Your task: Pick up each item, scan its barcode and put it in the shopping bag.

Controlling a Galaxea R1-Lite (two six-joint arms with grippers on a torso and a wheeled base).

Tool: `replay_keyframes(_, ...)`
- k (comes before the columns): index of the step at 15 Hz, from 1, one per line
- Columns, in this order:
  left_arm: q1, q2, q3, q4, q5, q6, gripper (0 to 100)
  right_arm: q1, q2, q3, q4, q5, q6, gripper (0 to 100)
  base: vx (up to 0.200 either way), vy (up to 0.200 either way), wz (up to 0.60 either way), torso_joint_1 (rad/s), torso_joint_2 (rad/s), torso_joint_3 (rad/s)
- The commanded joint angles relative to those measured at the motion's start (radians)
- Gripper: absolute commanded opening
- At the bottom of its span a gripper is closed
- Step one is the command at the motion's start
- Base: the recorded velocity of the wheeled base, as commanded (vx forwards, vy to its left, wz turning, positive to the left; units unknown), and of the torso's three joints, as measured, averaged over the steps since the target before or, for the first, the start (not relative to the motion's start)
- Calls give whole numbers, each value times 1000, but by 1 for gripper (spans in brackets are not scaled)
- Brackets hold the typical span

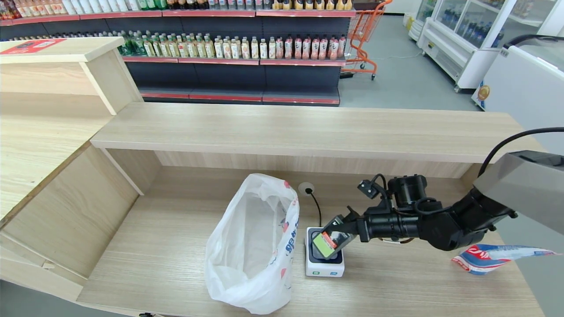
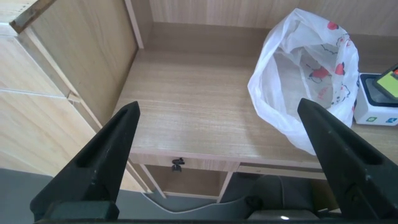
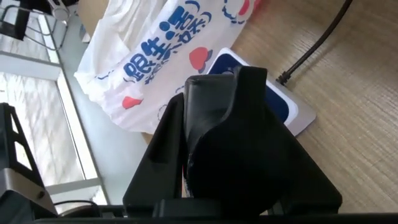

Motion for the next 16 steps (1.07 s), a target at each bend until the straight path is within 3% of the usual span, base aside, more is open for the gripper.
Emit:
replay_keyframes(1, 0, 0, 0, 0, -1, 0, 100, 18, -80, -17, -3, 3, 120, 0, 0, 0, 0, 0, 0, 0)
replay_keyframes(3, 0, 0, 0, 0, -1, 0, 100, 24, -155, -13, -41, 1, 213, 0, 0, 0, 0, 0, 0, 0)
replay_keyframes(6, 0, 0, 0, 0, -1, 0, 100, 7, -325, 54, -73, -5, 204, 0, 0, 0, 0, 0, 0, 0)
replay_keyframes(9, 0, 0, 0, 0, -1, 0, 100, 2, -436, 194, -75, -28, 106, 0, 0, 0, 0, 0, 0, 0)
replay_keyframes(12, 0, 0, 0, 0, -1, 11, 100, 4, -416, 230, -112, -91, -89, 0, 0, 0, 0, 0, 0, 0)
replay_keyframes(16, 0, 0, 0, 0, -1, 11, 100, 24, -373, 244, -250, -92, -133, 0, 0, 50, 0, 1, 1, 1)
